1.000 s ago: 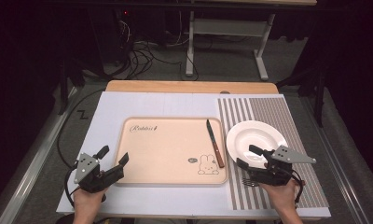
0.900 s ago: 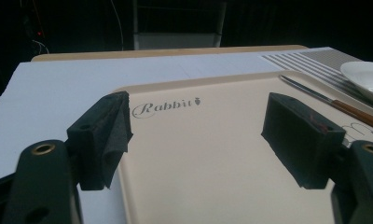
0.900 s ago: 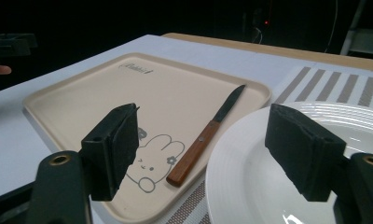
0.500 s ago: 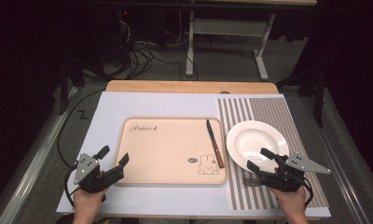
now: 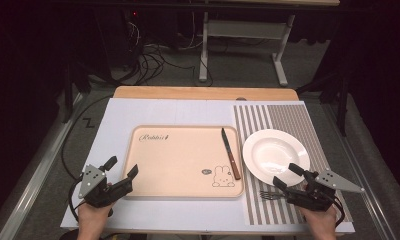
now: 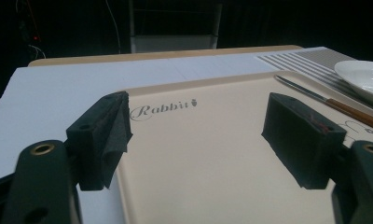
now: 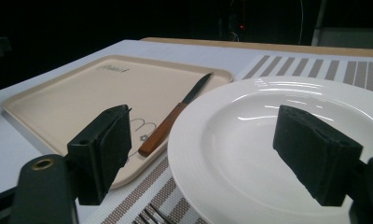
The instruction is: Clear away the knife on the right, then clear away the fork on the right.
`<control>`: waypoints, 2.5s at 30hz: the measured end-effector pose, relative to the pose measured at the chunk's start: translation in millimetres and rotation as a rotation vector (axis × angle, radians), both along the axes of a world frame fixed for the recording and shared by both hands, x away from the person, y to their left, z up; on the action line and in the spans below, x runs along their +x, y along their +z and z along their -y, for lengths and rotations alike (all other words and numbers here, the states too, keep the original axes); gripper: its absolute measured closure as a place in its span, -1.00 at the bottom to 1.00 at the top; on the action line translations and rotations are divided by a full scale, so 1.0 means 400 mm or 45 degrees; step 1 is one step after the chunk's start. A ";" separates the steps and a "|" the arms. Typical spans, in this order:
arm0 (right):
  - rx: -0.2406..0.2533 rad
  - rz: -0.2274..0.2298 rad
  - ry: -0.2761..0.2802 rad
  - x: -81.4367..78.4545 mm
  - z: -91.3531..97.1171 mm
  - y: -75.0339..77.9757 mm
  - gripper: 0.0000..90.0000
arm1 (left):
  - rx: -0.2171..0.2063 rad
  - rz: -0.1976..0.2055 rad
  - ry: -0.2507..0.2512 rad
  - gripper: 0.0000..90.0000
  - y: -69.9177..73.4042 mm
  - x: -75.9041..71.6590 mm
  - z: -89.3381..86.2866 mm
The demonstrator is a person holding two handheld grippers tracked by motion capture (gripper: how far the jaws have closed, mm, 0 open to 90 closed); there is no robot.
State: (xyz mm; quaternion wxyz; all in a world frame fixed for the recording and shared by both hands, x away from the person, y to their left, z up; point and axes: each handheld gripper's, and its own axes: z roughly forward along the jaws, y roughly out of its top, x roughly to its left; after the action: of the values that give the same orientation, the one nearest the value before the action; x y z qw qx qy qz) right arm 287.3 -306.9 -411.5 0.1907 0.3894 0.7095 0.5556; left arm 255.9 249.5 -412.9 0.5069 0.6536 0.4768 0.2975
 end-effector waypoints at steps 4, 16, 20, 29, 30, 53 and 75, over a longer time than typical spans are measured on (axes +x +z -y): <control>-0.039 -0.039 0.007 -0.009 0.013 0.005 -0.50 | 0.012 0.001 0.009 -0.47 0.000 0.002 0.001; -0.146 -0.114 -0.024 -0.025 0.048 0.016 -0.45 | -0.006 -0.008 0.015 -0.48 -0.002 0.009 0.000; -0.195 -0.166 -0.020 -0.026 0.056 0.023 -0.35 | -0.008 -0.018 0.008 -0.49 -0.002 0.014 0.003; -0.325 -0.306 0.005 -0.020 0.072 0.048 -0.24 | 0.002 -0.035 0.017 -0.50 -0.007 0.020 0.004; -0.339 -0.321 0.002 -0.018 0.071 0.051 -0.24 | 0.003 -0.037 0.016 -0.50 -0.007 0.020 0.004; -0.624 -0.489 -0.022 0.001 0.075 0.074 -0.01 | 0.016 -0.034 0.006 -0.48 -0.008 0.019 0.010; -0.823 -0.681 0.059 0.040 0.080 0.030 0.09 | 0.012 -0.033 -0.001 -0.48 -0.008 0.019 0.010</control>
State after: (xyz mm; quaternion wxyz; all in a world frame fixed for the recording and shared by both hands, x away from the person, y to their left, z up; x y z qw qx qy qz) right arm 303.1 -338.8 -399.5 0.0996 0.4240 0.8804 0.1877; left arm 263.4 245.4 -416.0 0.4979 0.6599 0.4816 0.2910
